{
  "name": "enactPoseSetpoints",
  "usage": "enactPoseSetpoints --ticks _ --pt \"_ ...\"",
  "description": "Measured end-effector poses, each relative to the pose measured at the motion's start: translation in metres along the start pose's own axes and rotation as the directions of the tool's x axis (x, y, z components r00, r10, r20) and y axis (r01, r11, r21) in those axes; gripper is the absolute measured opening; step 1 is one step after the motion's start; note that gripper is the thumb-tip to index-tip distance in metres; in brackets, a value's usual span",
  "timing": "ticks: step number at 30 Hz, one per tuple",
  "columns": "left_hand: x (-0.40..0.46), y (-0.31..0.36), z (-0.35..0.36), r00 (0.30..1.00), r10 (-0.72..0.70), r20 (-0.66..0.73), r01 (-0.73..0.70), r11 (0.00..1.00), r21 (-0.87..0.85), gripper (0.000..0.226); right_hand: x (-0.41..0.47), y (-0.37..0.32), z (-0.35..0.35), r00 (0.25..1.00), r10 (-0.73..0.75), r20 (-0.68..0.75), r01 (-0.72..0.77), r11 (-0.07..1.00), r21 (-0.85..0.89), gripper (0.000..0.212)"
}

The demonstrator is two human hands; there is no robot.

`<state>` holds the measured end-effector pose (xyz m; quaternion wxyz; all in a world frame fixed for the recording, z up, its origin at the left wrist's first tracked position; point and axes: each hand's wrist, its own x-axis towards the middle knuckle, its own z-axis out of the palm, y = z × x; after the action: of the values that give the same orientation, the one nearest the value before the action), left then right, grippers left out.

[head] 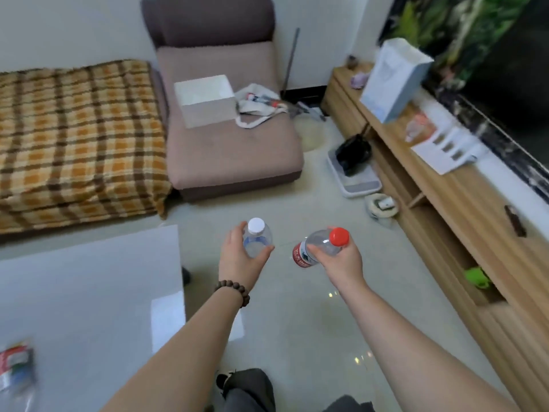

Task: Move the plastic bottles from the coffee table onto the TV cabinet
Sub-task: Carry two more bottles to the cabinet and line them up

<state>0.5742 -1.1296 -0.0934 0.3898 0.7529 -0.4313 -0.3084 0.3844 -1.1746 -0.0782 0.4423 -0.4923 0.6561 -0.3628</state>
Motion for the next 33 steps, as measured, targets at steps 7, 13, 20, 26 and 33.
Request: enactPoseSetpoints --ticks 7,13,20,26,33 --pt "-0.063 0.093 0.144 0.952 0.184 0.245 -0.193 0.981 0.015 0.067 -0.016 0.067 -0.175 0.974 0.085 -0.208 -0.063 0.992 0.11 0.048" --pt "-0.138 0.167 0.268 0.841 0.34 0.421 -0.369 0.929 -0.013 0.067 -0.052 0.125 -0.327 0.89 0.18 -0.418 -0.112 0.977 0.181 0.048" --pt "-0.217 0.224 0.384 0.628 0.427 0.651 -0.484 0.869 -0.103 0.067 -0.098 0.179 -0.442 0.714 0.33 -0.617 -0.178 0.939 0.295 0.041" --pt "-0.253 0.259 0.464 0.471 0.446 0.761 -0.549 0.824 -0.143 0.065 -0.11 0.21 -0.505 0.576 0.405 -0.71 -0.193 0.911 0.364 0.039" --pt "-0.261 0.307 0.568 0.329 0.455 0.828 -0.605 0.774 -0.185 0.069 -0.078 0.243 -0.583 0.431 0.481 -0.764 -0.226 0.877 0.425 0.044"
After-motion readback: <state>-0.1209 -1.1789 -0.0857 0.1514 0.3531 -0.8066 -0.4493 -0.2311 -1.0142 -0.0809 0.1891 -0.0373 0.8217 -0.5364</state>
